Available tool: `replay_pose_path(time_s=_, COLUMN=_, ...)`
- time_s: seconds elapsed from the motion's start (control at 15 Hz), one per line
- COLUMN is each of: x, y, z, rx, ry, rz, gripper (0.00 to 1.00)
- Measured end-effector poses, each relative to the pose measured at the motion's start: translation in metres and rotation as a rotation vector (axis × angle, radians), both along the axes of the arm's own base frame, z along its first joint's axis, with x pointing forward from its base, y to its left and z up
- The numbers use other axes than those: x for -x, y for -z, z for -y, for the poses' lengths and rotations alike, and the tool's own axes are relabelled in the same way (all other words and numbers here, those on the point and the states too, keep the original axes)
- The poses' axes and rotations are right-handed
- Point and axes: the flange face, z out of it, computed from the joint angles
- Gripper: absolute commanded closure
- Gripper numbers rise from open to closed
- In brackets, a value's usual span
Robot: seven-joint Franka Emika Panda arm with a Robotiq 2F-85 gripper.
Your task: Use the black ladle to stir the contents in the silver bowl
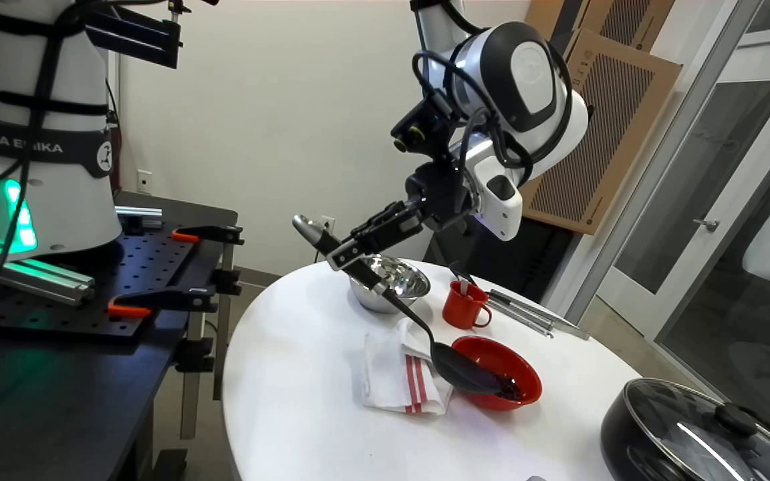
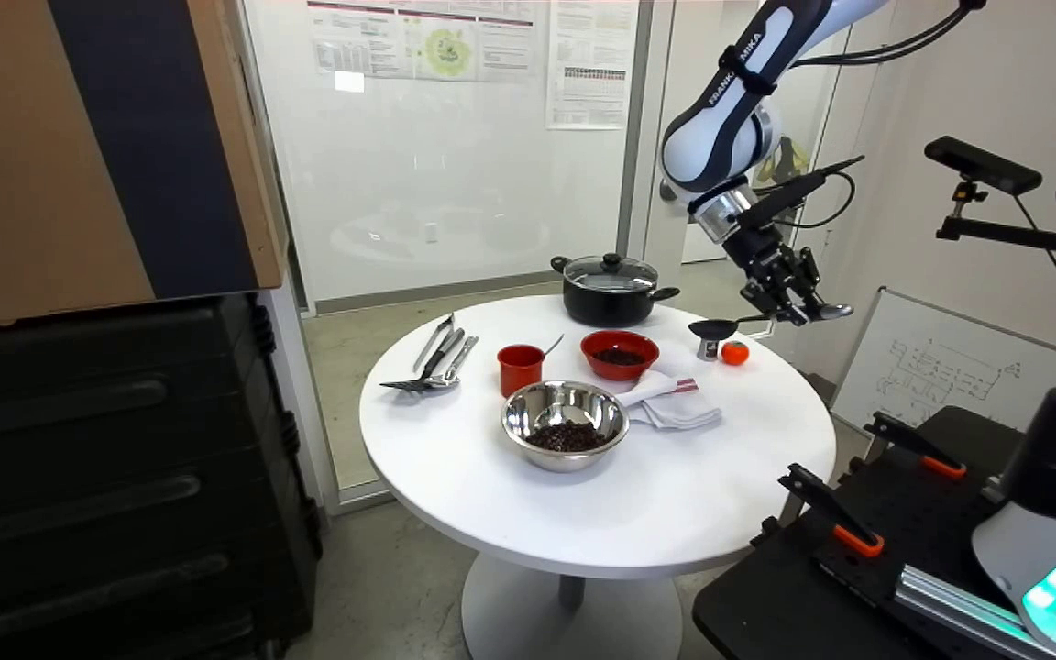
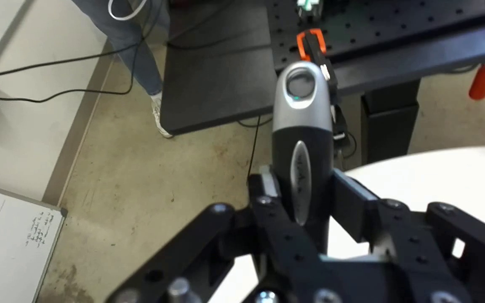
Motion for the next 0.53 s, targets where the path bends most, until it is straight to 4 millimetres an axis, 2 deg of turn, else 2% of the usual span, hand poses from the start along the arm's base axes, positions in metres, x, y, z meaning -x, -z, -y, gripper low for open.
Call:
replay_pose_path(time_s=0.2, x=-0.007, y=0.018, z=0.001, rx=0.070, ry=0.075, rz=0.117, gripper=0.92)
replay_pose_path(time_s=0.53, x=-0.009, y=0.049, z=0.013, rx=0.179, ry=0.163, rz=0.202, gripper=0.92)
